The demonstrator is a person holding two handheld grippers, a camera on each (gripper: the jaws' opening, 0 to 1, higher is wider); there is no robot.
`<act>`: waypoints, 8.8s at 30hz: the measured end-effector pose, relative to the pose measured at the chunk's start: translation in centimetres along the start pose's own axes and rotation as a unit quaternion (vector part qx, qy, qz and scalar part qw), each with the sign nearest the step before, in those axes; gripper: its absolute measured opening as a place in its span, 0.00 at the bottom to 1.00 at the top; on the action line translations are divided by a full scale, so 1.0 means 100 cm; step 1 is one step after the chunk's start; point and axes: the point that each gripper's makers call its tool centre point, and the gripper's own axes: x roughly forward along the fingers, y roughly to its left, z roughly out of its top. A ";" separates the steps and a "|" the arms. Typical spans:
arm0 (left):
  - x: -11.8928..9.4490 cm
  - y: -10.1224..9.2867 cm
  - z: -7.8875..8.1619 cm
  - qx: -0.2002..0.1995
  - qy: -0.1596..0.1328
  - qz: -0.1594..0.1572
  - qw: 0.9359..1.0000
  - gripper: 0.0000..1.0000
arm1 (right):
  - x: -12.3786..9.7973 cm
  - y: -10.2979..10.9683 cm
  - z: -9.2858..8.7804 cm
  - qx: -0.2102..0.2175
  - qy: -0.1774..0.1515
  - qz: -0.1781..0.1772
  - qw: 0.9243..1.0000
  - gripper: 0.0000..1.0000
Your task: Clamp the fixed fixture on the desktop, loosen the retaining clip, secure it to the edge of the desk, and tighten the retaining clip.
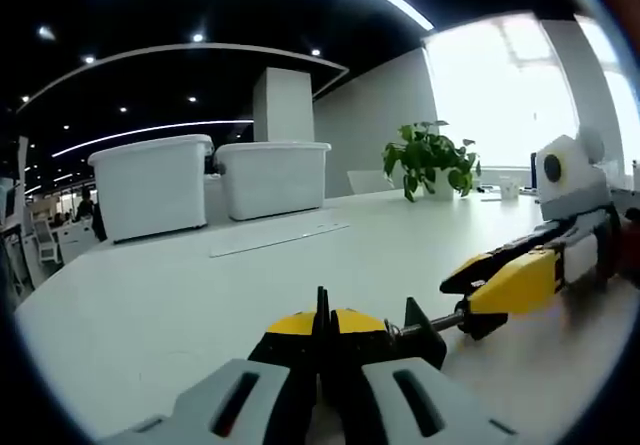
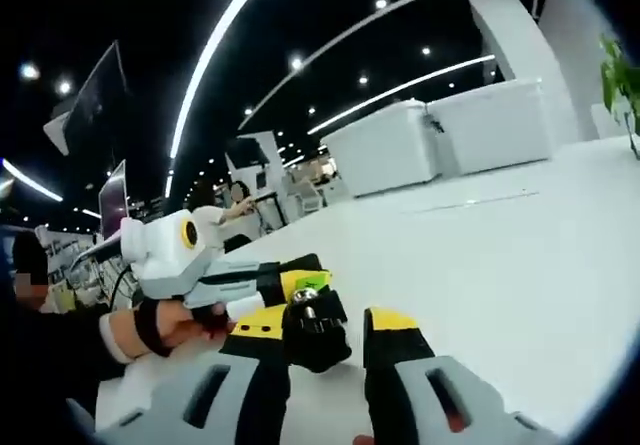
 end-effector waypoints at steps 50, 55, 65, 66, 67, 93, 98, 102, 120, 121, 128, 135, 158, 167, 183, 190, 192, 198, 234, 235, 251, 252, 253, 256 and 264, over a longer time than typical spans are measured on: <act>0.003 -0.001 -0.001 0.028 0.000 0.000 1.000 0.05 | -0.001 0.031 -0.003 -0.526 -0.005 -0.056 0.849 0.21; 0.003 -0.002 -0.002 0.049 0.001 -0.001 0.999 0.06 | -0.004 0.029 0.008 -0.448 -0.012 -0.048 0.892 0.23; 0.004 -0.002 -0.001 0.057 0.001 -0.003 0.998 0.07 | -0.006 -0.008 0.008 -0.034 -0.018 -0.018 0.999 0.30; 0.004 -0.002 -0.001 0.056 0.001 -0.003 0.998 0.07 | -0.006 -0.012 0.003 -0.023 -0.008 -0.024 0.999 0.30; 0.004 -0.002 -0.001 0.057 0.001 -0.003 0.998 0.07 | -0.006 -0.010 0.008 -0.009 -0.019 -0.013 1.000 0.28; 0.003 -0.002 0.000 0.048 0.001 -0.001 0.999 0.06 | -0.004 0.013 0.003 -0.127 -0.009 -0.009 0.992 0.18; 0.003 -0.001 -0.001 0.041 0.001 0.001 0.999 0.06 | -0.003 0.023 0.002 -0.298 -0.012 -0.026 0.954 0.18; 0.003 0.000 -0.001 0.037 0.001 0.003 0.999 0.05 | -0.002 0.026 0.000 -0.377 -0.012 -0.034 0.926 0.18; 0.003 -0.002 -0.001 0.036 0.003 0.004 0.999 0.06 | -0.003 0.033 -0.004 -0.583 -0.005 -0.060 0.810 0.19; 0.002 -0.002 -0.001 0.036 0.003 0.004 0.999 0.06 | -0.003 0.031 -0.004 -0.575 0.003 -0.062 0.816 0.20; 0.003 -0.003 -0.001 0.041 0.004 0.002 0.999 0.06 | -0.015 0.044 0.034 -0.359 -0.067 -0.028 0.930 0.29; 0.003 -0.003 -0.001 0.042 0.004 0.001 0.999 0.06 | -0.012 0.004 0.013 -0.042 -0.025 -0.006 0.999 0.30; 0.003 0.001 0.000 0.036 0.003 0.005 0.999 0.06 | -0.007 0.031 0.005 -0.379 -0.015 -0.042 0.924 0.16; 0.003 0.003 -0.001 0.028 0.004 0.010 1.000 0.05 | -0.004 0.038 -0.001 -0.565 -0.012 -0.060 0.823 0.17; 0.003 0.002 0.001 0.006 0.004 0.012 1.000 0.04 | -0.009 0.027 0.018 -0.255 -0.034 -0.016 0.966 0.35; 0.004 0.002 0.002 0.003 0.003 0.011 1.000 0.04 | -0.013 -0.006 0.012 0.008 -0.022 -0.015 1.000 0.29; 0.004 0.001 0.002 0.003 0.003 0.009 1.000 0.04 | -0.012 -0.010 0.000 0.027 0.003 -0.018 0.999 0.27; 0.005 0.001 0.002 0.006 0.001 0.008 1.000 0.04 | -0.011 0.001 -0.005 0.089 0.011 -0.002 0.996 0.18; 0.003 0.008 0.000 -0.004 0.006 0.023 1.000 0.04 | -0.005 0.026 -0.004 -0.571 -0.001 -0.071 0.818 0.19; 0.004 0.008 0.000 -0.005 0.006 0.022 1.000 0.04 | -0.005 0.026 -0.003 -0.567 0.003 -0.072 0.820 0.19; 0.006 0.003 0.000 0.001 0.005 0.009 1.000 0.04 | -0.016 0.001 0.014 0.065 -0.027 0.013 0.997 0.25; 0.006 0.003 0.000 0.002 0.005 0.009 1.000 0.04 | -0.014 0.001 0.009 0.081 -0.016 0.014 0.996 0.26; 0.005 0.002 0.000 0.002 0.005 0.008 1.000 0.04 | -0.013 -0.001 0.005 0.073 -0.009 0.007 0.997 0.26; 0.004 0.001 0.002 0.004 0.001 0.005 1.000 0.04 | -0.012 -0.006 -0.007 0.041 0.014 -0.013 0.999 0.27; 0.004 0.000 0.001 0.008 0.004 0.003 1.000 0.04 | -0.013 0.003 -0.007 0.077 0.017 -0.003 0.997 0.18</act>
